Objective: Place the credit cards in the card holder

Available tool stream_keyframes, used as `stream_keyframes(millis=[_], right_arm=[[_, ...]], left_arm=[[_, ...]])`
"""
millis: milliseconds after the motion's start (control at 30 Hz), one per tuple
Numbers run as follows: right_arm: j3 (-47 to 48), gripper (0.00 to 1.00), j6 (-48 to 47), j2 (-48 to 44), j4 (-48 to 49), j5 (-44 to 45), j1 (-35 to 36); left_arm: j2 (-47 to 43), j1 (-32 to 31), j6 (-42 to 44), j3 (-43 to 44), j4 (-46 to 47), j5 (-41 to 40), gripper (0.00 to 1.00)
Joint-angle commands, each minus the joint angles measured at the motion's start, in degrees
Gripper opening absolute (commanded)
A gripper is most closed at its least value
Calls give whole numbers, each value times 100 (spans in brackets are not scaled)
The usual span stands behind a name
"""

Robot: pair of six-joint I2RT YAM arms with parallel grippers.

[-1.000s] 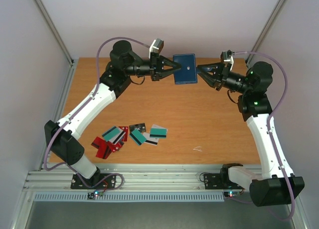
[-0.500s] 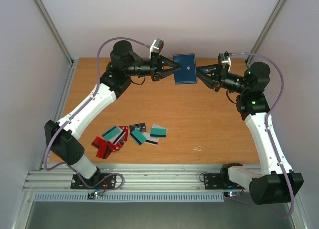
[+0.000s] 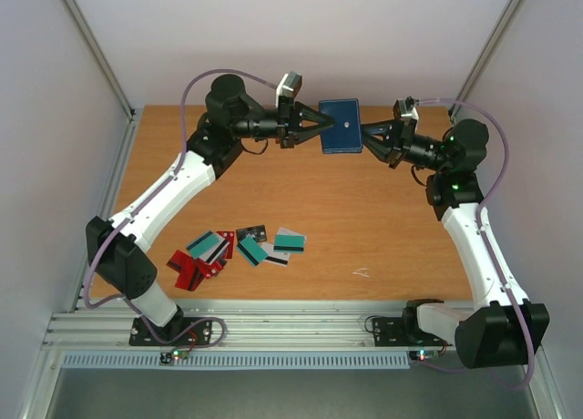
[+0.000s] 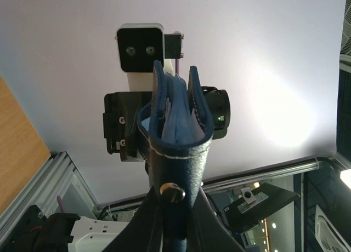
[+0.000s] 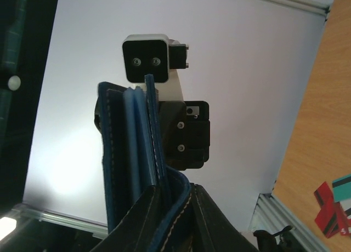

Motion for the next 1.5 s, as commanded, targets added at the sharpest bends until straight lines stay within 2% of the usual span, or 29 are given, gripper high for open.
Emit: stream_keyframes(millis=[0,267,367,467,567,667,733,867,967,1133,1300,1467], right_arm=[[-208,14,536,63,814,-202,-11],[-223,6,64,54,200,-356,3],[-195,1,-344,23,-343,-385,7],[4,1,-1214,-38,-1510,-329,7],[440,1,-2482,-14,-3526,-153,7],[844,1,-3560,88,-5029,145,7],[927,1,-3935,134,-5518,317,15],[945,1,-4256,220,-6051,651,74],[1075,1,-4608,377,-6560,1099,214],[1120,1,-4849,741,-6854,1937,652],[1450,1,-5138,1221,-7233,3107,1327],[1620,1,-5189,1652,-7169,3775,1623]], left_arm=[[74,-55,-29,91,389,57,0],[212,-82,30,-46,419,74,0],[286,-81,72,-187,470,78,4],[390,-70,160,-263,407,90,19],[506,7,382,-407,231,128,38],[519,201,626,-747,175,162,54],[494,345,866,-953,-92,182,65],[454,649,1939,-1212,-1537,31,89],[413,796,3119,-1196,-3060,-422,99],[296,814,4349,-1231,-4060,-973,100],[208,712,4829,-947,-4700,-1853,99],[495,300,5068,-408,-5301,-2722,99]])
